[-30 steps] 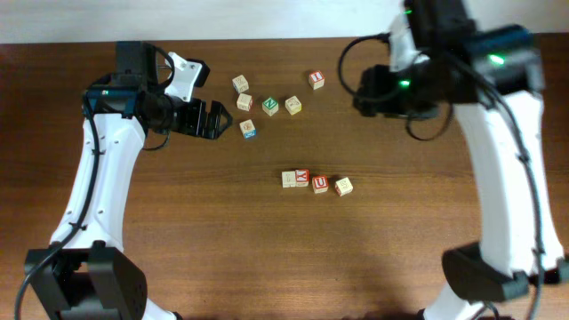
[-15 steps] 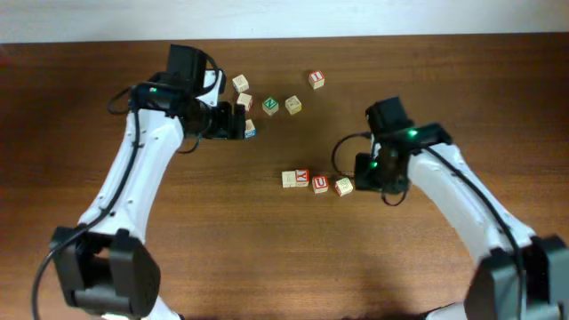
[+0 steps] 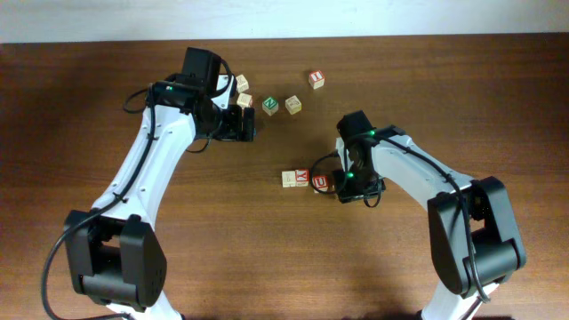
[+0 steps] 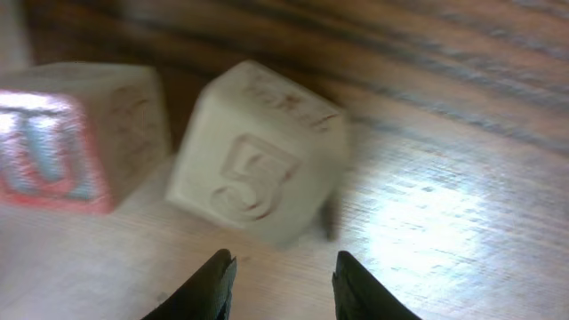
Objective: Rotate 4 blocks
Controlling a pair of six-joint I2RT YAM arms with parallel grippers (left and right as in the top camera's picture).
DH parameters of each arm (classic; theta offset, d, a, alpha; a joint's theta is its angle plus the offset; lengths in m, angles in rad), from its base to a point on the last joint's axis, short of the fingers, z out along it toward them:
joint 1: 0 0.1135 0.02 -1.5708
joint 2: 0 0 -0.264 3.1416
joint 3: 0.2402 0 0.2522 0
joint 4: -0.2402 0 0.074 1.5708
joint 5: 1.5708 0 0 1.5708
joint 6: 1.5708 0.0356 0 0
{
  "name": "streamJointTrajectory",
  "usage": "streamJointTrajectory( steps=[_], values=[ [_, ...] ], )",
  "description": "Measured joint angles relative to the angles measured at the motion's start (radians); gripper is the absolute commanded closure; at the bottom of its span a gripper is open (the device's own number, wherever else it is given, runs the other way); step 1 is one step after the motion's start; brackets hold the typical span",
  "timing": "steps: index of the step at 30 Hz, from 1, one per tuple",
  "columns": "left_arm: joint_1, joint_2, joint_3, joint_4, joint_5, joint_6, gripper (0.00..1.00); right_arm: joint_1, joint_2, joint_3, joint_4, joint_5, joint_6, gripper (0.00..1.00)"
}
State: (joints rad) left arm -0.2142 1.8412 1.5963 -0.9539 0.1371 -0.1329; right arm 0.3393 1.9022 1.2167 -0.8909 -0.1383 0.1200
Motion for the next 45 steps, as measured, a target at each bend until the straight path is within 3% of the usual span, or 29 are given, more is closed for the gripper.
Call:
streamJointTrajectory(
  steps=[2, 8, 13, 34, 39, 42, 45],
  values=[
    [0.0, 0.0, 0.0, 0.0, 0.0, 0.0, 0.01, 0.01, 0.0, 0.018, 0.003, -0.03, 0.026, 0.7],
    [0.0, 0.0, 0.0, 0.0, 0.0, 0.0, 0.01, 0.101, 0.0, 0.019, 0.032, 0.018, 0.387, 0.79],
    [0.0, 0.0, 0.0, 0.0, 0.0, 0.0, 0.01, 0.111, 0.0, 0.021, 0.101, 0.044, 0.451, 0.88],
    [0.0, 0.0, 0.0, 0.0, 0.0, 0.0, 0.01, 0.158, 0.0, 0.029, 0.2, 0.044, 0.457, 0.91],
    [0.0, 0.0, 0.0, -0.004, 0.0, 0.0, 0.01, 0.139, -0.009, 0.225, 0.047, 0.086, 0.351, 0.91],
    [0.0, 0.0, 0.0, -0.004, 0.0, 0.0, 0.01, 0.012, -0.01, 0.229, -0.14, 0.143, 0.399, 0.92],
    [0.0, 0.0, 0.0, -0.005, 0.0, 0.0, 0.01, -0.048, -0.016, 0.154, -0.151, 0.156, 0.424, 0.92]
  ],
)
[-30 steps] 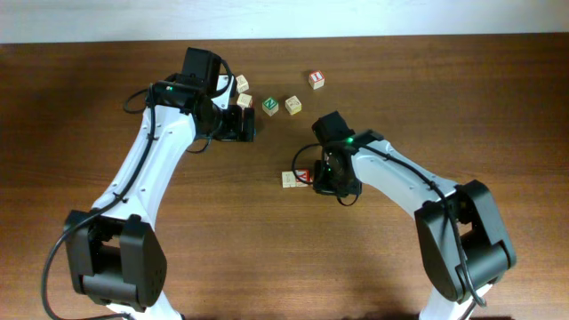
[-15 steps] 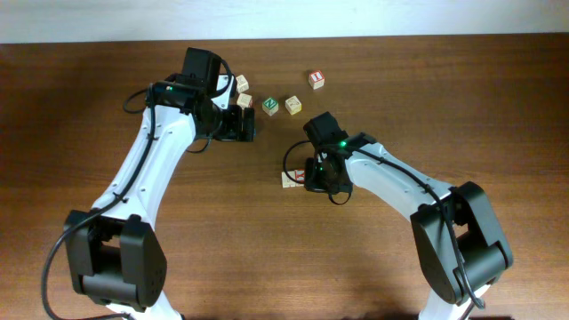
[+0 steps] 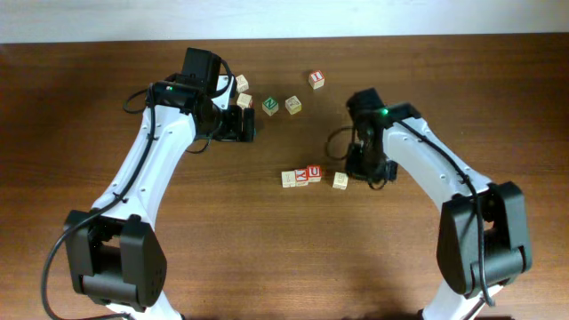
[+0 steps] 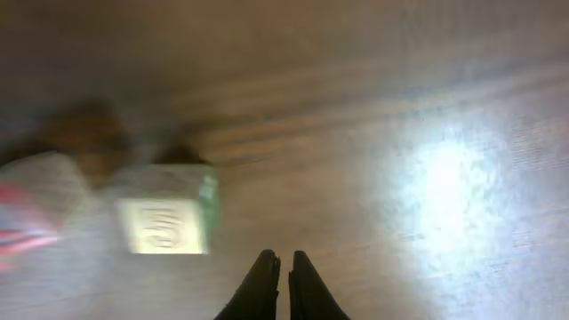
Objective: Rotate 4 blocks
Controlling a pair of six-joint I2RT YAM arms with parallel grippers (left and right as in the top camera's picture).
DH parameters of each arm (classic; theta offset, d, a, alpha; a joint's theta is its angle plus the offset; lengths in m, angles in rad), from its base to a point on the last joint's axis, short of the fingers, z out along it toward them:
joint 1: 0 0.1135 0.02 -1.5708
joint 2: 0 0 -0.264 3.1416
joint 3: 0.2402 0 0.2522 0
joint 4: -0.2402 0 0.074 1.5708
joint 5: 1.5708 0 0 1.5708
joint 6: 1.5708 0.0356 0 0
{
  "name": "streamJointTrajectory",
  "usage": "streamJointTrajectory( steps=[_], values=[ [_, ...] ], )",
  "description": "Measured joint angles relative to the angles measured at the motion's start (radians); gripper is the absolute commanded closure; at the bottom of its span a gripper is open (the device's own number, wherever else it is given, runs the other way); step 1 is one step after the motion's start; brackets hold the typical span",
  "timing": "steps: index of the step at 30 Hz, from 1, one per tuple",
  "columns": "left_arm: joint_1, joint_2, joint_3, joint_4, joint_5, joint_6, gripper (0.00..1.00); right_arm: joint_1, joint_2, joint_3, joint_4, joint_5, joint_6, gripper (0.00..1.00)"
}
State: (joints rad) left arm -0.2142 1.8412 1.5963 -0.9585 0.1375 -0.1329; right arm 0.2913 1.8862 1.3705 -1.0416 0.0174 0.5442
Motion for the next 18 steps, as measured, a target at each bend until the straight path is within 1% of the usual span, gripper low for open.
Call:
streamJointTrajectory(
  steps=[4, 7, 11, 16, 18],
  values=[
    [0.0, 0.0, 0.0, -0.002, 0.0, 0.0, 0.01, -0.003, 0.0, -0.129, 0.117, -0.106, 0.005, 0.92],
    [0.0, 0.0, 0.0, 0.0, 0.0, 0.0, 0.01, -0.003, 0.0, -0.143, 0.225, -0.143, 0.01, 0.93],
    [0.0, 0.0, 0.0, -0.005, 0.0, 0.0, 0.01, -0.003, 0.0, -0.146, 0.33, -0.189, 0.011, 0.93],
    [0.0, 0.0, 0.0, -0.014, 0.0, 0.0, 0.01, -0.003, 0.046, -0.146, 0.431, -0.227, 0.01, 0.93],
    [0.0, 0.0, 0.0, -0.015, 0.0, 0.0, 0.01, -0.002, 0.047, -0.146, 0.446, -0.244, 0.008, 0.93]
  ],
)
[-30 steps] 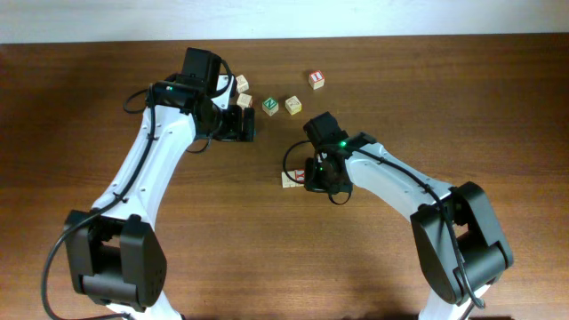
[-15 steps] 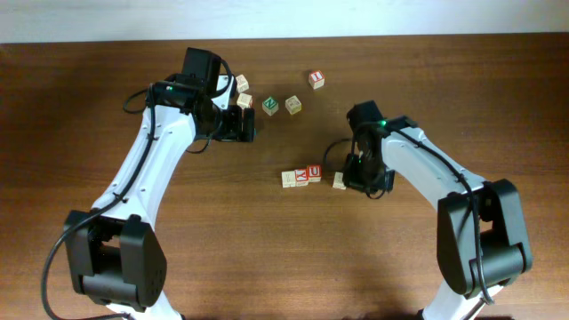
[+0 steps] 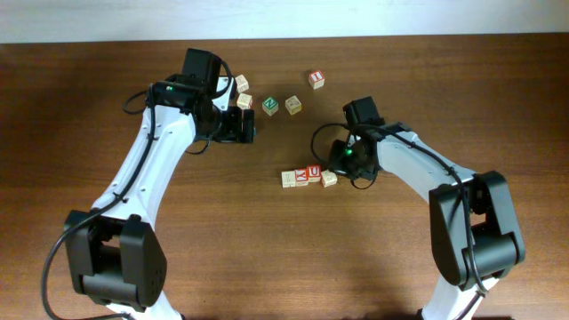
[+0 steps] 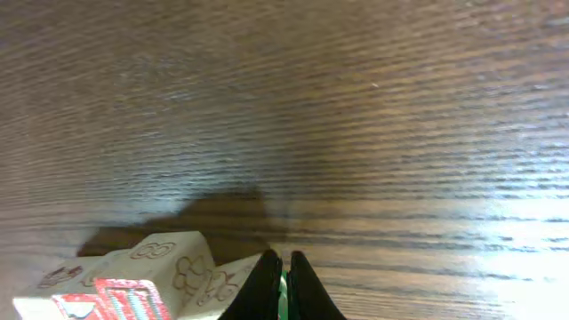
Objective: Rotate 4 blocks
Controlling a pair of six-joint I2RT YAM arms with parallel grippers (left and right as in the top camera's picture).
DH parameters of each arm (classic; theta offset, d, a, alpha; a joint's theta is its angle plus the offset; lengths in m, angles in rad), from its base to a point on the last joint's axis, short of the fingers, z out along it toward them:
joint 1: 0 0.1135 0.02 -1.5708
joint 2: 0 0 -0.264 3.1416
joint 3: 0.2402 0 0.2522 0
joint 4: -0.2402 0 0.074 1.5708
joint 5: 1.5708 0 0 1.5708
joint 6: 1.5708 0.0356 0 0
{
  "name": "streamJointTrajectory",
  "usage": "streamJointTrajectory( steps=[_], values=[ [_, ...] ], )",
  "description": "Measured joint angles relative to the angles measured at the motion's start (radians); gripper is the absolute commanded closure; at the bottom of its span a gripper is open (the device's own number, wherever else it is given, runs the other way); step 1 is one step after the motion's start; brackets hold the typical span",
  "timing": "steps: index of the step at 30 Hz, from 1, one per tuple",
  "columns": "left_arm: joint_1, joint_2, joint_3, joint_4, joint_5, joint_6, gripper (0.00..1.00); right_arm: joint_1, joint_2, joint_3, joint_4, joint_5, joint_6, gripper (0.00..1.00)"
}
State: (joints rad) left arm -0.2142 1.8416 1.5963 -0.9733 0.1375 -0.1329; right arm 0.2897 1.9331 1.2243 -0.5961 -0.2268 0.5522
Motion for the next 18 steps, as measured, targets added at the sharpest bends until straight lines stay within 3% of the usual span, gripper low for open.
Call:
streamJointTrajectory(
  steps=[6, 8, 11, 18],
  values=[
    [0.0, 0.0, 0.0, -0.008, 0.0, 0.0, 0.01, 0.012, 0.002, 0.052, -0.019, -0.001, -0.051, 0.85],
    [0.0, 0.0, 0.0, -0.008, 0.0, 0.0, 0.01, 0.02, 0.003, 0.149, 0.057, 0.0, -0.111, 0.86],
    [0.0, 0.0, 0.0, -0.008, 0.0, 0.0, 0.01, 0.093, 0.033, 0.154, 0.129, 0.038, -0.086, 0.91],
    [0.0, 0.0, 0.0, -0.008, 0.0, 0.0, 0.01, 0.15, 0.117, 0.154, 0.08, 0.069, -0.001, 0.96]
  ],
)
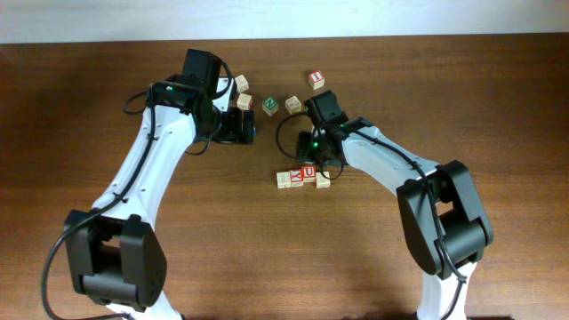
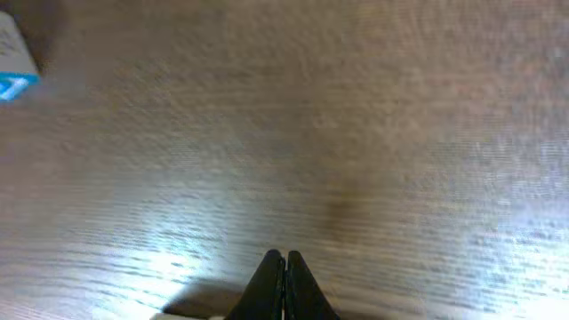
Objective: Rotate 4 blocks
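Note:
Three blocks lie in a row at mid-table: a pale one (image 1: 284, 179), a red-lettered one (image 1: 303, 174) and a pale one (image 1: 322, 179). My right gripper (image 1: 312, 158) hangs just behind this row, shut with nothing between its fingertips (image 2: 284, 263); its wrist view shows mostly bare wood and a pale block edge (image 2: 187, 316) at the bottom. My left gripper (image 1: 240, 125) sits by two tan blocks (image 1: 244, 100) at the back left; its jaws are hidden from above.
Behind the row lie a green block (image 1: 269, 105), a tan block (image 1: 293, 105) and a red-lettered block (image 1: 316, 79). A blue-marked block corner (image 2: 11, 62) shows at the top left of the right wrist view. The table (image 1: 444, 107) is dark wood.
My right gripper, still shut, has moved from the right end of the row to just behind its middle. The three blocks sit slightly further left. The left arm is unmoved.
My right gripper stood open at a pale "5" block beside the red "U" block. Then it was shut and raised, with that block lying apart to the right. Then the block rested against the row, and now the gripper is behind the row.

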Controlling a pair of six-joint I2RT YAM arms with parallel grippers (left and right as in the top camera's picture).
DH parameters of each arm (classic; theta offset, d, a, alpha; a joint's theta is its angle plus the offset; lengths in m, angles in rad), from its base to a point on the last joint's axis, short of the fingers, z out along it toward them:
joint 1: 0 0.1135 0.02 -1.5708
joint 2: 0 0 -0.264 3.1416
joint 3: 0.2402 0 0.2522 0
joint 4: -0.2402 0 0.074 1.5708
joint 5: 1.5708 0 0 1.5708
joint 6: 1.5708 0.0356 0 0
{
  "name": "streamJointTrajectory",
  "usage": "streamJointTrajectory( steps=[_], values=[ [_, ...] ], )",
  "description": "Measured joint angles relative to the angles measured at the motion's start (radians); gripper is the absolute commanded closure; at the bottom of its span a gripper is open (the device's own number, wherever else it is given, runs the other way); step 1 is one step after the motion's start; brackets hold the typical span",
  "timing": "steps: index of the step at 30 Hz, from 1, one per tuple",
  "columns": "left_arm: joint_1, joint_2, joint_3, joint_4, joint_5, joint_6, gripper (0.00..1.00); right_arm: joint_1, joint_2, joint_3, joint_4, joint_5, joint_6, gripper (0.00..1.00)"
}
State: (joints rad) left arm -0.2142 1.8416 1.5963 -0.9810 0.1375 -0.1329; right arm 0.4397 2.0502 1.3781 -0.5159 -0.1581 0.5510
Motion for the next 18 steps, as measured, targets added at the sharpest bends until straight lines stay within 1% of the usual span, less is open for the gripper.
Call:
streamJointTrajectory(
  steps=[8, 13, 14, 15, 16, 17, 18],
  values=[
    [0.0, 0.0, 0.0, 0.0, 0.0, 0.0, 0.01, 0.041, 0.001, 0.0, -0.063, 0.003, 0.007, 0.96],
    [0.0, 0.0, 0.0, 0.0, 0.0, 0.0, 0.01, 0.04, 0.001, 0.0, -0.031, 0.003, 0.005, 0.95],
    [0.0, 0.0, 0.0, 0.0, 0.0, 0.0, 0.05, 0.034, 0.003, 0.017, -0.047, 0.002, 0.005, 0.94],
    [0.0, 0.0, 0.0, -0.002, 0.0, 0.0, 0.12, 0.018, 0.006, 0.084, -0.123, -0.003, -0.006, 0.94],
    [0.0, 0.0, 0.0, -0.002, 0.0, -0.002, 0.12, 0.01, 0.006, 0.109, -0.137, -0.008, -0.016, 0.94],
    [0.0, 0.0, 0.0, -0.003, -0.013, -0.005, 0.13, -0.016, 0.006, 0.188, -0.191, -0.026, -0.034, 0.94],
    [0.0, 0.0, 0.0, -0.005, -0.026, -0.006, 0.13, -0.035, 0.006, 0.256, -0.286, -0.064, -0.061, 0.94]
  ],
)
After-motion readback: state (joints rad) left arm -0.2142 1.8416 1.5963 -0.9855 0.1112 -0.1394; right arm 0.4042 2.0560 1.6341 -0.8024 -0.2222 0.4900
